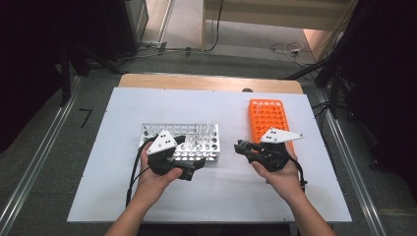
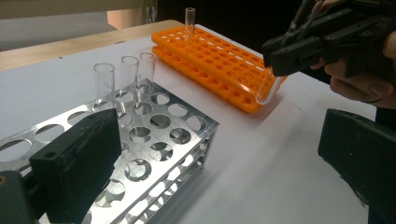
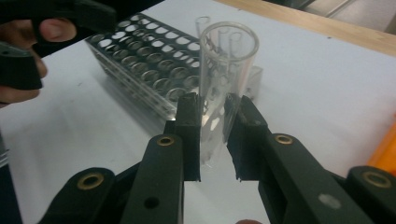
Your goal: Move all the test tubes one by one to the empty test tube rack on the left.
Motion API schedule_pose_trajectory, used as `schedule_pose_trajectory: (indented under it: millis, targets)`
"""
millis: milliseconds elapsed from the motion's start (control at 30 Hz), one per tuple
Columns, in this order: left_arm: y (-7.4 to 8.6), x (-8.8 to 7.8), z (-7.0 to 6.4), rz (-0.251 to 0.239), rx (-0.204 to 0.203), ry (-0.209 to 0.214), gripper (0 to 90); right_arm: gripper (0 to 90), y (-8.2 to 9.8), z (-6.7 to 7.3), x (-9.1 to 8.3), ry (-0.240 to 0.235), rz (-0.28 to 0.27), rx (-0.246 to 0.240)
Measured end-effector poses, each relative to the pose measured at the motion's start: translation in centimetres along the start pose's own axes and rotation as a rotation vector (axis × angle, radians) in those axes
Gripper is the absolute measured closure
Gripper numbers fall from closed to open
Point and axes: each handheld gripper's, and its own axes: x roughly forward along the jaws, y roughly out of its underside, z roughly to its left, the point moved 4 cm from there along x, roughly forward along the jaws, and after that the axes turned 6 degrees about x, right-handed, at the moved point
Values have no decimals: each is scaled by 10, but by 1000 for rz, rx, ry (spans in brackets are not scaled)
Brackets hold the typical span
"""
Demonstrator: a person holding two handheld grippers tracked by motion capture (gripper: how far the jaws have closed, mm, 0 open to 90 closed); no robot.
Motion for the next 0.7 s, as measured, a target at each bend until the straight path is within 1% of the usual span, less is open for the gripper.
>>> schedule_pose_trajectory:
  millis: [133,233,367,400,467,500,633,700]
  targets:
    - [-2,1,-4,-7,2,18,0,732,0,12,4,-39,8,-17]
    - [-4,1,-7,-13,-1,38,0,732,2,20,8,-56,20,-34]
    - [-6,1,-12,-15,4,52,30,732,4,30,14,-82,34,-53]
    - [-7,2,-13,-17,-1,53,34,732,4,33,16,-89,35,-55]
    - [-8,2,-15,-17,-4,53,60,732,5,37,19,-97,45,-69]
    - [-9,3,-16,-17,0,58,76,732,6,39,20,-104,51,-67]
    - [-11,4,-21,-19,2,68,176,732,8,45,26,-116,61,-80]
    - [-12,5,-25,-17,13,74,238,733,8,49,28,-121,67,-84]
